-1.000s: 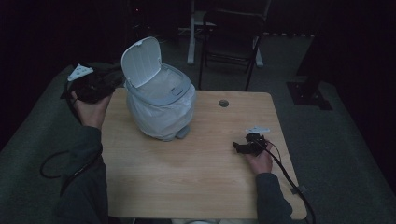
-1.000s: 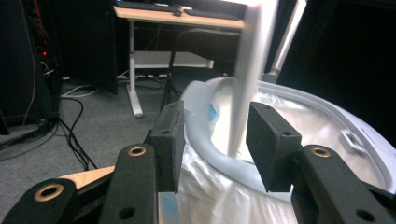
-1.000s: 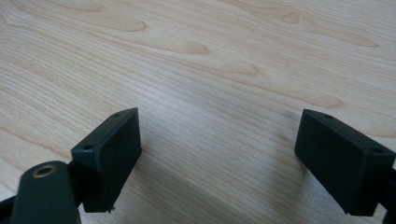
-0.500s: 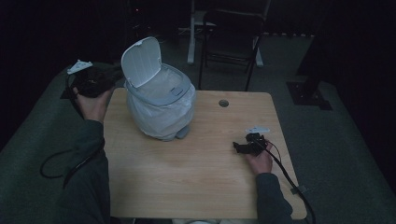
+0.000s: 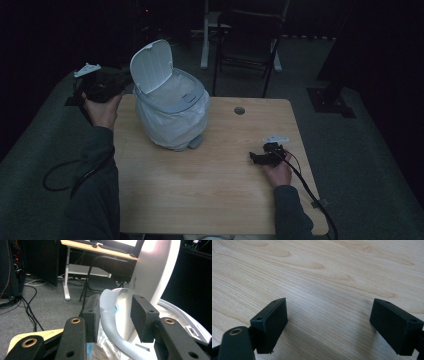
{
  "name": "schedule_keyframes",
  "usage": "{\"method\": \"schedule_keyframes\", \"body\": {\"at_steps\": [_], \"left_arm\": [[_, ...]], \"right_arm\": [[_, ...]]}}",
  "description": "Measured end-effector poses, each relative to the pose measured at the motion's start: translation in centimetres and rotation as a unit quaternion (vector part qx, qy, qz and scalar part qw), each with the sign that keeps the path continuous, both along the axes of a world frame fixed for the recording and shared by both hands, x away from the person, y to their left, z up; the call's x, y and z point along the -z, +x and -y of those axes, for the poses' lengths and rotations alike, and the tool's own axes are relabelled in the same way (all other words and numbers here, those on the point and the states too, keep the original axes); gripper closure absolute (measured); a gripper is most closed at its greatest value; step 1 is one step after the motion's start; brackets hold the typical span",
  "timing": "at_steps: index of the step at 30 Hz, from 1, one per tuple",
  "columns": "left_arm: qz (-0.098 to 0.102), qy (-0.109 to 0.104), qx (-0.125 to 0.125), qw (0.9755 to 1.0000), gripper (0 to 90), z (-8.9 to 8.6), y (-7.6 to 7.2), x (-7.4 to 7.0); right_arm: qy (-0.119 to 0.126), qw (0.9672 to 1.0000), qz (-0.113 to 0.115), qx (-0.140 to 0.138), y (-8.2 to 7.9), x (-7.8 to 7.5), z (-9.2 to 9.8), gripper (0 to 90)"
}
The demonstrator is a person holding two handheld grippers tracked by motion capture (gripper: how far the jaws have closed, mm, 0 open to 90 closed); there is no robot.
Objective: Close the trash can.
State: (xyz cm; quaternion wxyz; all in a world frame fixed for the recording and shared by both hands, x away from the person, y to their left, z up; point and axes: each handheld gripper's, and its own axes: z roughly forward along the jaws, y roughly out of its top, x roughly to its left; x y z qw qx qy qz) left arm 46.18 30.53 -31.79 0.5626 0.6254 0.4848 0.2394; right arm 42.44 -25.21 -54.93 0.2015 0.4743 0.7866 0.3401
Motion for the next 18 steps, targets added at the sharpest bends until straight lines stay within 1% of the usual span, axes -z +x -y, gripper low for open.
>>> {"method": "schedule_keyframes", "body": {"at_steps": [8, 10, 13, 18], "left_arm": [[-0.002, -0.005, 0.009, 0.9999, 62.9, 0.2, 0.0, 0.0], [-0.002, -0.006, 0.023, 0.9997, 62.9, 0.5, 0.0, 0.0], [-0.002, -0.007, 0.031, 0.9995, 62.9, 1.1, 0.0, 0.0], [-0.005, -0.005, 0.057, 0.9983, 62.7, 2.5, 0.0, 0.1]], "right_arm": [[0.0, 1.0, 0.0, 0.0, 0.0, 0.0, 0.0, 13.9], [0.0, 1.0, 0.0, 0.001, 0.0, 0.0, 0.0, 13.9], [0.0, 1.0, 0.0, 0.001, 0.0, 0.0, 0.0, 14.0], [0.001, 1.0, 0.0, 0.003, 0.0, 0.0, 0.0, 14.0]]}}
